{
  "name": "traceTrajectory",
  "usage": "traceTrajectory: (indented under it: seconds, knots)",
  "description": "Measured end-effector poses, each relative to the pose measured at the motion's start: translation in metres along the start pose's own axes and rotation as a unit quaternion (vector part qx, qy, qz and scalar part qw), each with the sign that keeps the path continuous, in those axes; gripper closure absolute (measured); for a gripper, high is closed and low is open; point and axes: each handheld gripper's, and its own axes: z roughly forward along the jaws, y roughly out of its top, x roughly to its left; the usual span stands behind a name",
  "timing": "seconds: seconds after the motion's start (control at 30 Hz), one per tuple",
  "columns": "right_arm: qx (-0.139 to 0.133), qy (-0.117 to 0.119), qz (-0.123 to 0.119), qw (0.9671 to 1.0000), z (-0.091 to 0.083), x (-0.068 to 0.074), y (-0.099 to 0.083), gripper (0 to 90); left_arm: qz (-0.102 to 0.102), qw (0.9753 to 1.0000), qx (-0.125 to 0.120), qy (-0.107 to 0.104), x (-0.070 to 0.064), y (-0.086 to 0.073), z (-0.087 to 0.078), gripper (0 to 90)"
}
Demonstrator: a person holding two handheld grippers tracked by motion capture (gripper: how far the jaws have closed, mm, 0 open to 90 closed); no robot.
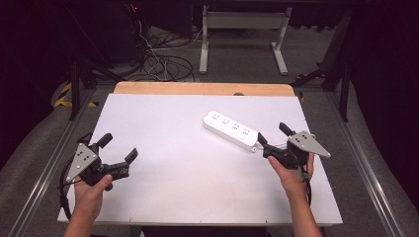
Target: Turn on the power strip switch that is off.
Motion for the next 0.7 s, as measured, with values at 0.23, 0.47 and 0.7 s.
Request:
traceTrajectory:
  seconds: [0.23, 0.47, 0.7]
  knots:
    - [-0.005, -0.004, -0.001, 1.0, -0.0012, -0.001, 0.0002, 19.1, 0.0, 1.0, 0.001, 0.0, 0.0002, -0.0001, 0.0, 2.4]
    - [-0.003, -0.004, -0.001, 1.0, -0.0008, -0.0011, -0.0005, 19.4, 0.0, 1.0, 0.002, -0.001, 0.0001, -0.0003, 0.0005, 2.4]
    - [-0.005, -0.003, 0.001, 1.0, 0.0002, -0.0011, -0.0006, 19.3, -0.001, 1.0, 0.002, 0.002, 0.0013, -0.0005, 0.0003, 2.4]
